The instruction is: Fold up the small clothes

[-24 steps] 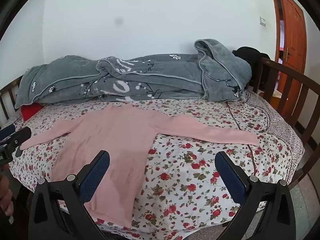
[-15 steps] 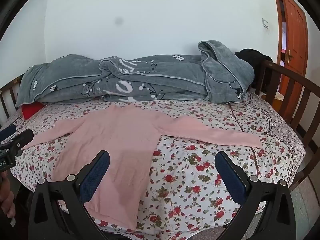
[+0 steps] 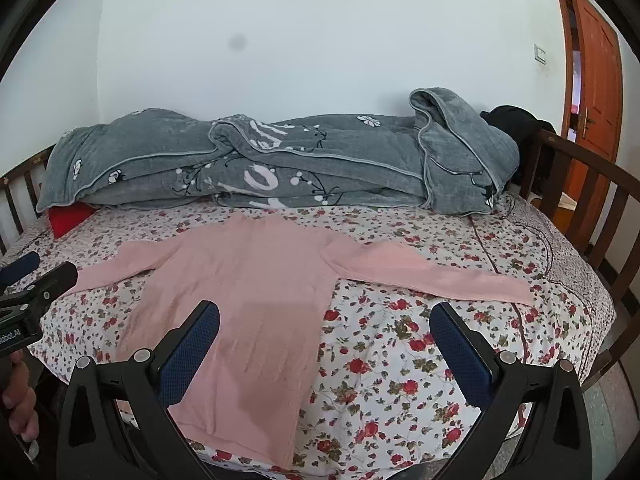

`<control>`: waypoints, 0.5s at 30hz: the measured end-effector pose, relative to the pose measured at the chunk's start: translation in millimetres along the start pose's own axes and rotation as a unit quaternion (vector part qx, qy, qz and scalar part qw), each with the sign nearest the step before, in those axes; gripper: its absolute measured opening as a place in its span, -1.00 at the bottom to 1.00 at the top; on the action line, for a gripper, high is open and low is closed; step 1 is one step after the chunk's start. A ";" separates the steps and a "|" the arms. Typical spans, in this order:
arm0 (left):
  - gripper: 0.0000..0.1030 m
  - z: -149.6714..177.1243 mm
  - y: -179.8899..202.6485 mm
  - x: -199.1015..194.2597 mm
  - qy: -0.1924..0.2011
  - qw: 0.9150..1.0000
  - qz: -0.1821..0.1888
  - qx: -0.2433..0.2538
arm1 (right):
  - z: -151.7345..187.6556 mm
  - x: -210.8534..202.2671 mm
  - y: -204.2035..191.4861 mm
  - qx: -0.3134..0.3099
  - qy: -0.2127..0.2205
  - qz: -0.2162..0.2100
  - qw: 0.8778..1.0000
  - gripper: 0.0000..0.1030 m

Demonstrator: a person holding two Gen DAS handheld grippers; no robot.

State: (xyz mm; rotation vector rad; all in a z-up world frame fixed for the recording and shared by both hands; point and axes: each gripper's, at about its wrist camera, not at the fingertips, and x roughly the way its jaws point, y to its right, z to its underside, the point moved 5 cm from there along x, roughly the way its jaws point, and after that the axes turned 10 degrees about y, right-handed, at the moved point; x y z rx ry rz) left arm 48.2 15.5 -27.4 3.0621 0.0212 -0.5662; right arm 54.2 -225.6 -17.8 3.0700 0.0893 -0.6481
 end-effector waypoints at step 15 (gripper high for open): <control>1.00 3.2 0.4 -3.0 -0.001 1.000 0.003 0.000 | -4.2 -1.8 -3.7 0.007 -0.003 -0.007 1.000 1.00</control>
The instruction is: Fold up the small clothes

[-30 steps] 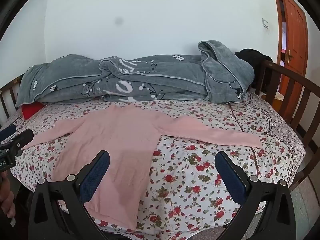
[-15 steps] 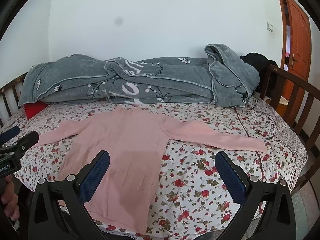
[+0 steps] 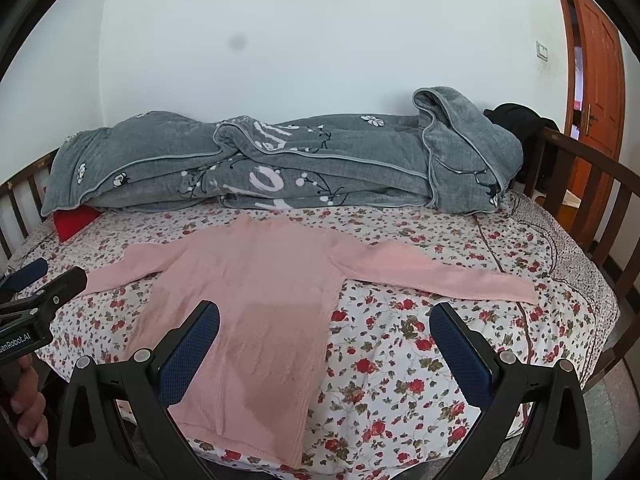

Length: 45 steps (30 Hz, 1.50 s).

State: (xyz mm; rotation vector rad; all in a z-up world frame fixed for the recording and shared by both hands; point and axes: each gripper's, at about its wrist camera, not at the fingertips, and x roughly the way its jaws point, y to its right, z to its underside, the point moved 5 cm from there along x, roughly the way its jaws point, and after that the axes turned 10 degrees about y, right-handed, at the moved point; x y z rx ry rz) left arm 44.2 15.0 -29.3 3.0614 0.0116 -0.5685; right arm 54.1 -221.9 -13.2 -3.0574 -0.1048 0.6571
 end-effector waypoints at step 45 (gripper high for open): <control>1.00 -11.8 -4.1 -13.6 0.008 1.000 -0.004 -0.006 | -6.3 -22.0 0.3 0.004 0.025 -0.004 1.000 1.00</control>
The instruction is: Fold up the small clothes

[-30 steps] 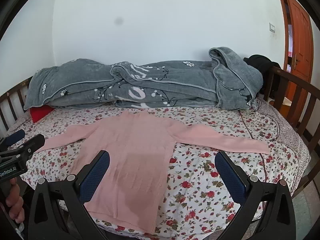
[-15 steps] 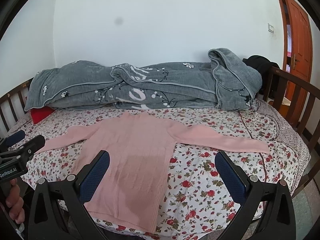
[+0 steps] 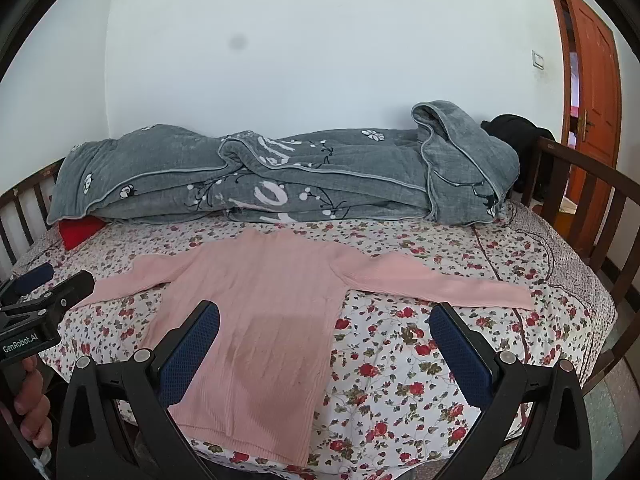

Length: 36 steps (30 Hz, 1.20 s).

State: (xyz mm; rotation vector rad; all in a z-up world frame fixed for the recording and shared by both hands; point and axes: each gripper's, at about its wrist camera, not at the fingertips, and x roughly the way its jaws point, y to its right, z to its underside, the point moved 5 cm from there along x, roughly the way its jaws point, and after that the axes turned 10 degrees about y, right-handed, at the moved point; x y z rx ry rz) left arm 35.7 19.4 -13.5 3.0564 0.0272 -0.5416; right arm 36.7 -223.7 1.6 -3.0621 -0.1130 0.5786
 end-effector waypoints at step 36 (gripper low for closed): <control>0.82 128.7 -248.1 137.7 -0.066 0.976 -0.115 -0.174 | 70.0 120.1 -17.2 -0.010 -0.023 -0.004 1.000 0.96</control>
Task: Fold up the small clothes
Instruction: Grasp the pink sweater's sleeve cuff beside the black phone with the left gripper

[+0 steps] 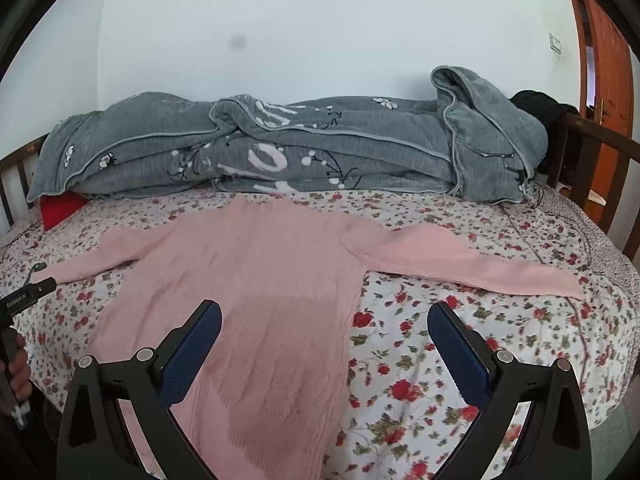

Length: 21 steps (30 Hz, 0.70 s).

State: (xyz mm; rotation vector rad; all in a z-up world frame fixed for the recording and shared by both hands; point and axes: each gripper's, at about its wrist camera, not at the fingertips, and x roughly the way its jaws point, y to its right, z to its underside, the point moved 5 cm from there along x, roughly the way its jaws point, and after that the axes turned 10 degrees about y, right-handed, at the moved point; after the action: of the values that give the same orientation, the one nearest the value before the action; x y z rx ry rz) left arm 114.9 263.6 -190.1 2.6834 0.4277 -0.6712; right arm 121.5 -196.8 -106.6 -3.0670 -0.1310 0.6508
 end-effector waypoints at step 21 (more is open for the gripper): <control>-0.20 -44.6 -142.5 75.3 -0.012 0.979 -0.142 -0.143 | 41.7 57.1 32.4 0.025 -0.051 0.041 0.998 0.96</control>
State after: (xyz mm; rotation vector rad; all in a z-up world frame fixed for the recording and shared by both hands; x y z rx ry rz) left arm 144.0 424.3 -226.3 2.3625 0.8445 -0.6630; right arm 159.2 -225.0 -168.5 -3.0050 0.0106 0.8035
